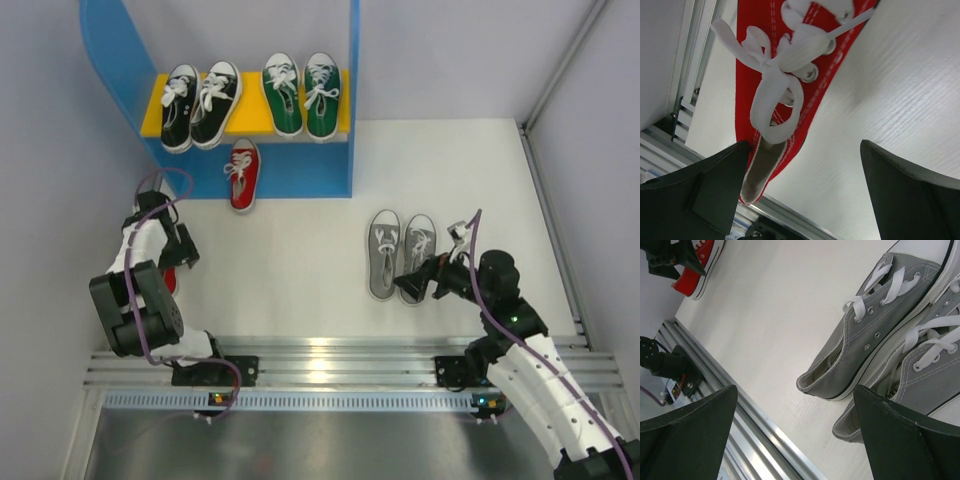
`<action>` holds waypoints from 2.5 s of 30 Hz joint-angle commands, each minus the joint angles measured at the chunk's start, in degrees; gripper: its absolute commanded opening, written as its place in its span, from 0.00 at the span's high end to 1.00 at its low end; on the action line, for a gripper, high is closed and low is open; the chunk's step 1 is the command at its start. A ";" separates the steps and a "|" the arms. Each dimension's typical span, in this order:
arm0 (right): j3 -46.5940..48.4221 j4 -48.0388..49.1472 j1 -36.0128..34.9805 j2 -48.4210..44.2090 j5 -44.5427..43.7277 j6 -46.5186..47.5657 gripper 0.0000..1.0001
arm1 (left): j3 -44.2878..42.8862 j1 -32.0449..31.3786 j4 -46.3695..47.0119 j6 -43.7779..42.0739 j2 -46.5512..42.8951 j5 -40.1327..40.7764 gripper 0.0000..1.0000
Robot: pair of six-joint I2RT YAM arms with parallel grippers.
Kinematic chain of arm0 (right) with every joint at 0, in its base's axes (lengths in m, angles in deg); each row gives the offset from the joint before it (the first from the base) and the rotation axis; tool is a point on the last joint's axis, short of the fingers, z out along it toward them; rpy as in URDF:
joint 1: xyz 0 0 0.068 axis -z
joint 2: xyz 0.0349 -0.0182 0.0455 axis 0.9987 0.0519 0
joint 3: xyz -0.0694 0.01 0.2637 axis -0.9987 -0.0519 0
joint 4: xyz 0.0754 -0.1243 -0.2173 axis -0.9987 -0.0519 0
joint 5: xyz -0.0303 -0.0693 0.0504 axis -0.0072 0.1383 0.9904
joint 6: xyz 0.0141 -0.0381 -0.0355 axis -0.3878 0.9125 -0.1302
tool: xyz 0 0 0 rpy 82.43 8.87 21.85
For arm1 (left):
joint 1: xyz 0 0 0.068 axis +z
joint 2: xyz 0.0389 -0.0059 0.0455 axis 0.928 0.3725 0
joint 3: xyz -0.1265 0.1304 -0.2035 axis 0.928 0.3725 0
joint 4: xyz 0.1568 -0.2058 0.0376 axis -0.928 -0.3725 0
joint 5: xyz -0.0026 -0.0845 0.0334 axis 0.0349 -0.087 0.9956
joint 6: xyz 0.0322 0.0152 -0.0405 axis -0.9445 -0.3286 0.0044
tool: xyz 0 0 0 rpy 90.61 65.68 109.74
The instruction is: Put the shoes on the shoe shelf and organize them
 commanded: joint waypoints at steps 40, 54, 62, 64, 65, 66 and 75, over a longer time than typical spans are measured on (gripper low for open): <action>0.60 -0.19 -0.81 1.43 -7.89 0.39 0.01 | -3.09 -36.17 -6.14 16.46 -26.55 -15.48 1.00; 1.12 -0.89 -0.81 2.75 -11.41 -0.22 0.01 | 0.45 -52.36 10.90 11.39 -13.23 -15.39 1.00; 1.03 -1.68 -0.81 1.69 -13.70 -0.75 0.00 | -6.16 -54.55 18.55 5.05 1.82 -15.14 1.00; 1.12 -2.12 -0.81 1.08 -14.13 -0.93 0.01 | -5.90 -55.34 19.35 4.96 4.11 -14.26 1.00; 0.95 -2.04 -0.81 0.90 -14.14 -0.93 0.01 | -5.20 -56.04 19.52 5.04 4.38 -13.82 0.93; 0.95 -1.95 -0.81 0.73 -14.22 -1.01 0.01 | -4.67 -56.31 19.78 5.83 3.95 -12.16 0.80; 0.68 -0.28 -0.90 3.36 -13.79 -0.93 0.01 | 2.53 -60.88 20.92 10.58 -12.56 -2.65 0.02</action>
